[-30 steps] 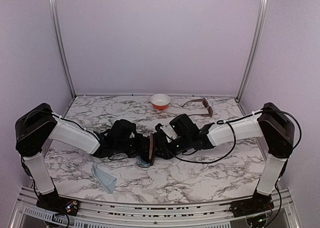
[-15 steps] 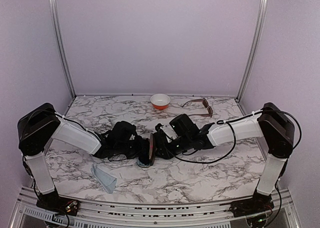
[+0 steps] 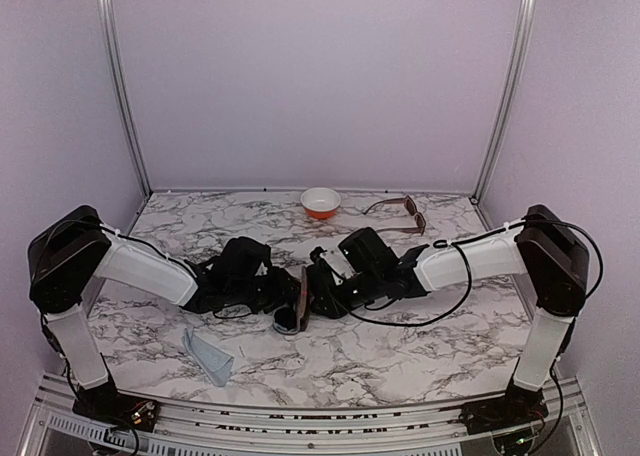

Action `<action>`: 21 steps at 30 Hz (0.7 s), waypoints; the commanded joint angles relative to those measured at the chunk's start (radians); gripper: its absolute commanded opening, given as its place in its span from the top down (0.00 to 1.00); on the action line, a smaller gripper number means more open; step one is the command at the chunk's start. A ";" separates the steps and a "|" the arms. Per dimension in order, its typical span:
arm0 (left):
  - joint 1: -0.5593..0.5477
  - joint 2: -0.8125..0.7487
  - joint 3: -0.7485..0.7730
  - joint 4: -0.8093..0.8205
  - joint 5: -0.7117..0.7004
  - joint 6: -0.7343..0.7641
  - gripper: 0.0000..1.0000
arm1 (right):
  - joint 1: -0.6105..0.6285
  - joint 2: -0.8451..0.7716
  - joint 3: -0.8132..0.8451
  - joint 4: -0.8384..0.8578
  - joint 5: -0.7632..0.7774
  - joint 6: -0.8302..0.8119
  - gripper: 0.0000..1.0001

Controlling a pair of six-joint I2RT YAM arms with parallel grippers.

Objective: Organize the sunglasses
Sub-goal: Place the sunglasses in the sunglasses case.

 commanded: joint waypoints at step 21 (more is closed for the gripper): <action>0.050 -0.283 0.097 -0.484 -0.272 0.295 0.33 | 0.011 0.027 0.099 -0.035 0.007 -0.033 0.69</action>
